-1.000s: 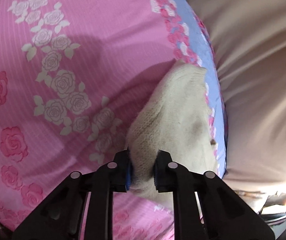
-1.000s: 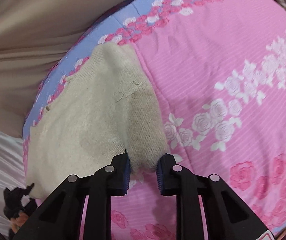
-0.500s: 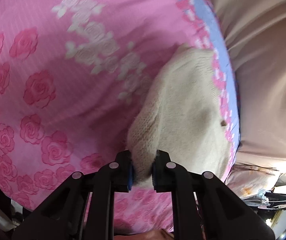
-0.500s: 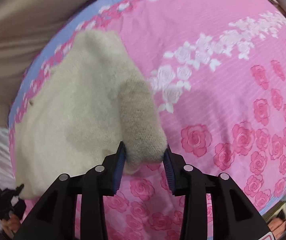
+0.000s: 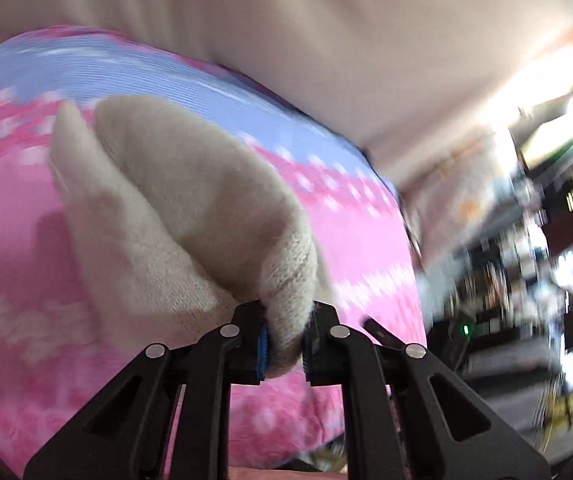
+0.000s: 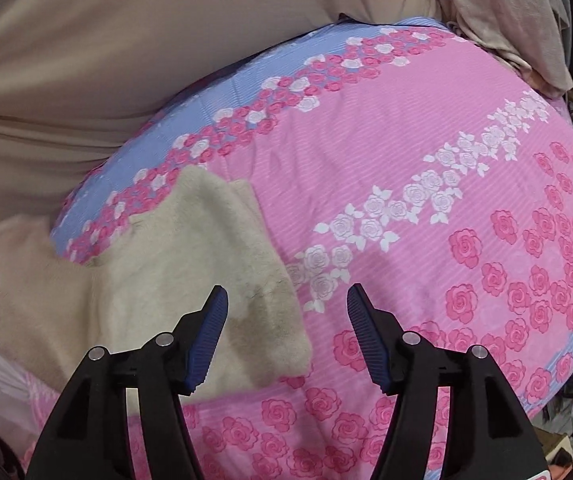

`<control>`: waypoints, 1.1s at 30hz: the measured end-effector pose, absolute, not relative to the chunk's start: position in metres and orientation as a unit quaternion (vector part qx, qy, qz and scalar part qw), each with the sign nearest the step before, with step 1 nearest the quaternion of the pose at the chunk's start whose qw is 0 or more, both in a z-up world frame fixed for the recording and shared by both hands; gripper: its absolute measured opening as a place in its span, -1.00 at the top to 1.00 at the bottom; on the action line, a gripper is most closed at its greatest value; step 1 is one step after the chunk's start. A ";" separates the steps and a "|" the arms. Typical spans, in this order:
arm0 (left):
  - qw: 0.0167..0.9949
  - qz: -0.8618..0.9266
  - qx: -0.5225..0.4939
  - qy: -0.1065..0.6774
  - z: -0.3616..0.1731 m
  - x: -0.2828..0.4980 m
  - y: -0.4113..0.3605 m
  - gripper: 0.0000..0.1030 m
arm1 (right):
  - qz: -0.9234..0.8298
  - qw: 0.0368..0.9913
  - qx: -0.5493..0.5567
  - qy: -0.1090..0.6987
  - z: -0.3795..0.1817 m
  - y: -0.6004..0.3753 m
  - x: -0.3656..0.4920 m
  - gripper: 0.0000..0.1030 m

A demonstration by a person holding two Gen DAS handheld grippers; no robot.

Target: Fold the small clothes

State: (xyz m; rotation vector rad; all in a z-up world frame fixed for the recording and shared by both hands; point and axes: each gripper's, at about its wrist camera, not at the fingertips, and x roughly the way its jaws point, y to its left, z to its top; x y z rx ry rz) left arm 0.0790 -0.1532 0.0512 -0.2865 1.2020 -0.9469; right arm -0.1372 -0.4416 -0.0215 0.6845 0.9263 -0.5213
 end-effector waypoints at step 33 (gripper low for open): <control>0.826 -0.261 -0.107 0.488 0.040 0.054 -0.088 -0.68 | -0.055 0.846 0.314 0.427 0.024 -0.403 -0.078 0.80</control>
